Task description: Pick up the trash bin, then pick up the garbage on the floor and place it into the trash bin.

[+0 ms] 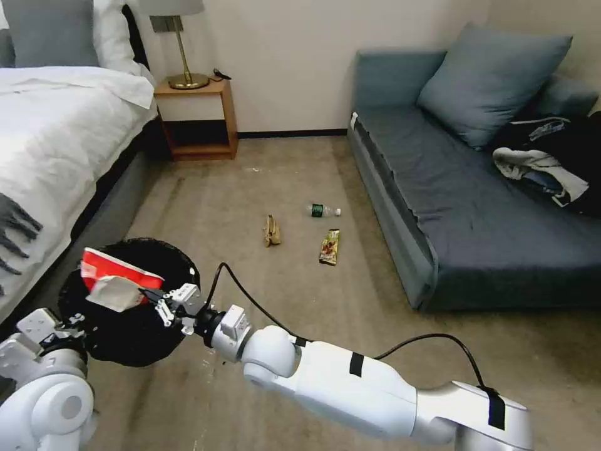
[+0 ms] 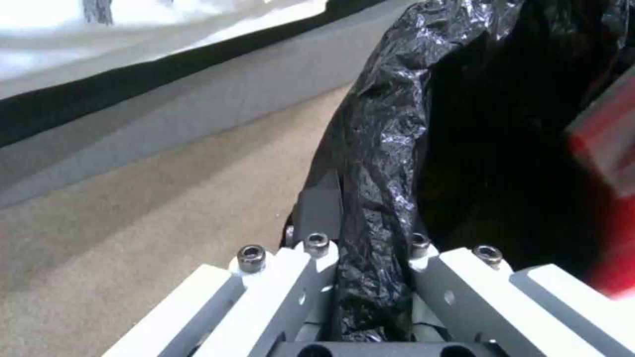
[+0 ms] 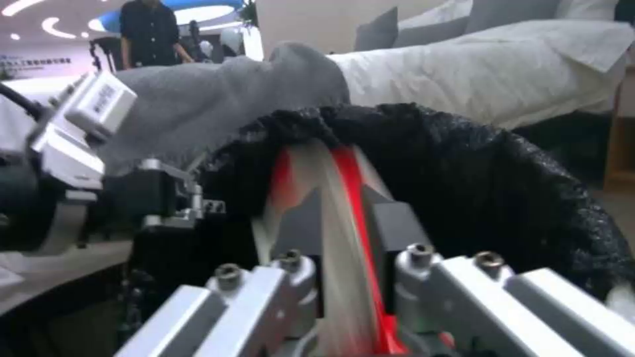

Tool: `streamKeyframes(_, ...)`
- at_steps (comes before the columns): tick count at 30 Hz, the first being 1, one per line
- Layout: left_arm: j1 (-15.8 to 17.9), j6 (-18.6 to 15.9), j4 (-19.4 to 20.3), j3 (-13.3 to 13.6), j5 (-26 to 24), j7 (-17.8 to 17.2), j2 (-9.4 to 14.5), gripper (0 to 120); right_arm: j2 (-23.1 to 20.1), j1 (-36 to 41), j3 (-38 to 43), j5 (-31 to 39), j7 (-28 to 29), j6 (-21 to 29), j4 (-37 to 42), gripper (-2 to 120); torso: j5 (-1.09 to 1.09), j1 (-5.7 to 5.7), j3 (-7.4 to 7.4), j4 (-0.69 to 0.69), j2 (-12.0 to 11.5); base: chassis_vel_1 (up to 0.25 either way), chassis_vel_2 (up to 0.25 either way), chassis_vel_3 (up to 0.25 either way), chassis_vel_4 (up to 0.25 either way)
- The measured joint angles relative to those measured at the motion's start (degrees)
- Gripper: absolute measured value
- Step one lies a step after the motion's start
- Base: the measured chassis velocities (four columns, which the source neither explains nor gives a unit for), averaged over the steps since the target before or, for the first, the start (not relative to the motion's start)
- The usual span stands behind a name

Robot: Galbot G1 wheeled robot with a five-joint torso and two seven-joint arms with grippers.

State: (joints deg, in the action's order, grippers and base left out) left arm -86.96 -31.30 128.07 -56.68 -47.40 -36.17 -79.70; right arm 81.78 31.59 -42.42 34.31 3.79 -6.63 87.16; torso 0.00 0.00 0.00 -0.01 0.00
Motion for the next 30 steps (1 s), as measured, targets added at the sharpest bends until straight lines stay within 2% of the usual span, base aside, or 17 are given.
streamKeyframes(1, 0.0, 0.0, 0.0, 0.0, 0.0, 0.0, 0.0, 4, -0.1, 0.0, 0.0, 0.2, 0.0, 0.1, 0.2, 19, 0.00, 0.00, 0.00, 0.00, 0.0, 0.000, 0.000, 0.000, 0.000)
streamKeyframes(3, -0.3, 0.0, 0.2, -0.4, 0.0, 0.0, 0.1, 4, -0.4, 0.0, 0.1, 1.7, -0.1, 1.6, 2.3, 30, 0.00, 0.00, 0.00, 0.00, 0.0, 0.000, 0.000, 0.000, 0.000)
streamKeyframes(4, -0.3, 0.0, 0.2, -0.4, 0.0, 0.0, 0.1, 4, -0.4, 0.0, 0.1, 1.7, -0.1, 1.6, 2.3, 30, 0.00, 0.00, 0.00, 0.00, 0.0, 0.000, 0.000, 0.000, 0.000)
streamKeyframes(7, -0.7, 0.0, 0.3, -0.9, 0.0, 0.0, 0.3, 4, -1.0, 0.3, 0.8, 2.5, -0.5, 2.3, 5.1, 44, 0.00, 0.00, 0.00, 0.01, 0.0, 0.000, 0.000, 0.000, 0.000)
streamKeyframes(8, -0.7, 0.0, 0.3, -0.9, 0.0, 0.0, 0.3, 4, -1.0, 0.3, 0.8, 2.5, -0.5, 2.3, 5.1, 44, 0.00, 0.00, 0.00, 0.01, 0.0, 0.000, 0.000, 0.000, 0.000)
streamKeyframes(11, -0.8, 0.0, 0.3, -1.0, 0.0, 0.0, 0.8, 4, -2.3, 1.2, 2.8, 2.5, -0.8, 0.5, 6.7, 59, 0.00, 0.00, 0.00, 0.02, 0.0, 0.000, 0.000, 0.000, 0.000)
streamKeyframes(12, -0.7, 0.1, -0.1, -1.2, 0.0, 0.0, 1.0, 4, -3.5, 1.9, 4.0, 1.6, -0.1, -1.9, 6.8, 64, 0.01, 0.00, 0.00, 0.01, 0.0, 0.000, 0.000, 0.000, 0.000)
streamKeyframes(13, -0.7, 0.1, -0.1, -1.2, 0.0, 0.0, 1.0, 4, -3.5, 1.9, 4.0, 1.6, -0.1, -1.9, 6.8, 64, 0.01, 0.00, 0.00, 0.01, 0.0, 0.000, 0.000, 0.000, 0.000)
streamKeyframes(15, -0.3, 0.3, -0.8, -1.4, 0.0, 0.0, 1.3, 4, -5.4, 3.2, 6.6, -0.4, 0.4, -3.9, 7.0, 72, 0.01, 0.00, 0.00, 0.02, 0.0, 0.000, 0.000, 0.000, 0.000)
streamKeyframes(16, 0.0, 0.5, -1.6, -1.4, 0.2, 0.0, 1.6, 4, -8.0, 5.1, 10.2, -3.2, 0.4, -4.7, 7.2, 79, 0.01, 0.00, 0.00, 0.01, 0.0, 0.000, 0.000, 0.000, 0.000)
streamKeyframes(19, 0.1, 0.8, -2.4, -1.5, 0.4, 0.0, 2.0, 4, -10.6, 7.7, 14.7, -6.3, -0.2, -5.6, 7.4, 85, 0.01, 0.00, 0.00, -0.02, 0.0, 0.000, 0.000, 0.000, 0.000)
streamKeyframes(20, 0.1, 1.1, -3.3, -1.6, 0.6, 0.0, 2.5, 4, -12.4, 11.0, 19.3, -8.8, -0.7, -6.1, 7.8, 93, 0.01, 0.00, -0.01, -0.01, 0.0, 0.000, 0.000, 0.000, 0.000)
streamKeyframes(21, 0.1, 1.1, -3.3, -1.6, 0.6, 0.0, 2.5, 4, -12.4, 11.0, 19.3, -8.8, -0.7, -6.1, 7.8, 93, 0.01, 0.00, -0.01, -0.01, 0.0, 0.000, 0.000, 0.000, 0.000)
streamKeyframes(23, 0.5, 1.5, -4.3, -2.0, 0.7, 0.0, 3.1, 4, -13.9, 16.2, 25.1, -12.4, -1.1, -6.4, 8.0, 98, 0.02, 0.00, 0.00, -0.01, 0.0, 0.000, 0.000, 0.000, 0.000)
streamKeyframes(25, 0.9, 1.7, -5.3, -2.4, 1.2, 0.1, 3.5, 4, -14.4, 22.3, 32.1, -18.8, -1.9, -6.7, 7.7, 99, 0.03, 0.00, -0.01, -0.01, 0.0, 0.000, 0.000, 0.000, 0.000)
streamKeyframes(30, 1.0, 2.3, -6.2, -2.6, 1.5, 0.1, 3.7, 4, -13.8, 28.5, 39.4, -24.1, -3.4, -8.0, 7.1, 100, 0.01, 0.00, -0.01, -0.01, 0.0, 0.000, 0.000, 0.000, 0.000)
